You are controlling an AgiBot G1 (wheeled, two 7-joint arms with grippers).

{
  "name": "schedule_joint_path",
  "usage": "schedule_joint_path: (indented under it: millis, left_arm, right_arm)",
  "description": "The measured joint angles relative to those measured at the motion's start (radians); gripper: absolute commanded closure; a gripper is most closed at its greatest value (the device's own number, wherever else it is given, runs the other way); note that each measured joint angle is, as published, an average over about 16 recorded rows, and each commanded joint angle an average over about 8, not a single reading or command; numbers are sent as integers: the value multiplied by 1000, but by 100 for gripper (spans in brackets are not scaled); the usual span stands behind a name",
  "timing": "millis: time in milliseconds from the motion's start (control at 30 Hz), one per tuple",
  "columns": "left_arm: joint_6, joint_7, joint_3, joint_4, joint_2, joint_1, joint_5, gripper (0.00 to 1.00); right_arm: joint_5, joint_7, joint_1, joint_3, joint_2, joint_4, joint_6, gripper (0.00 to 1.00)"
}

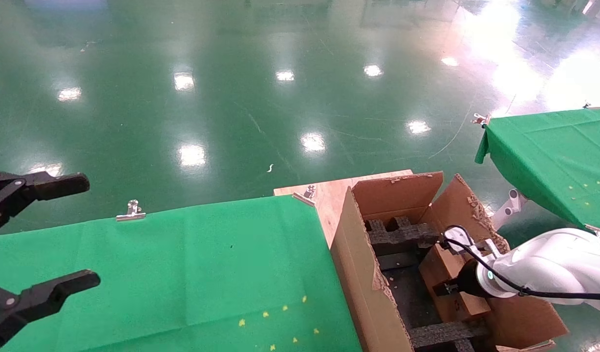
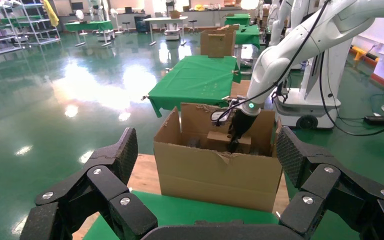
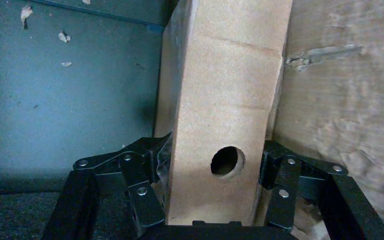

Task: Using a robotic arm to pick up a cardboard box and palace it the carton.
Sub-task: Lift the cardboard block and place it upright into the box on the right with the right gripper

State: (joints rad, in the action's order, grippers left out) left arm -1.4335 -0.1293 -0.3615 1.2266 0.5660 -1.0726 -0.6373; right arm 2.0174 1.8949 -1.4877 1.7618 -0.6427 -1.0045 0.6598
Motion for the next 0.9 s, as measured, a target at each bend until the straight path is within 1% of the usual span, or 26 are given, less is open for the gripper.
schedule_joint_path:
  millis: [100, 133, 500, 900]
  left_arm:
    - [0, 0, 0, 0, 0, 0, 0, 0]
    - [0, 0, 0, 0, 0, 0, 0, 0]
    - [0, 0, 0, 0, 0, 0, 0, 0]
    - [0, 0, 0, 0, 0, 0, 0, 0]
  right_arm:
    - [-14, -14, 4, -1, -4, 12, -6, 7]
    - [-17, -17, 4, -1, -5, 14, -7, 0]
    - [-22, -24, 0, -2, -5, 18, -11, 0]
    - [-7, -24, -30, -7, 8, -4, 6, 0]
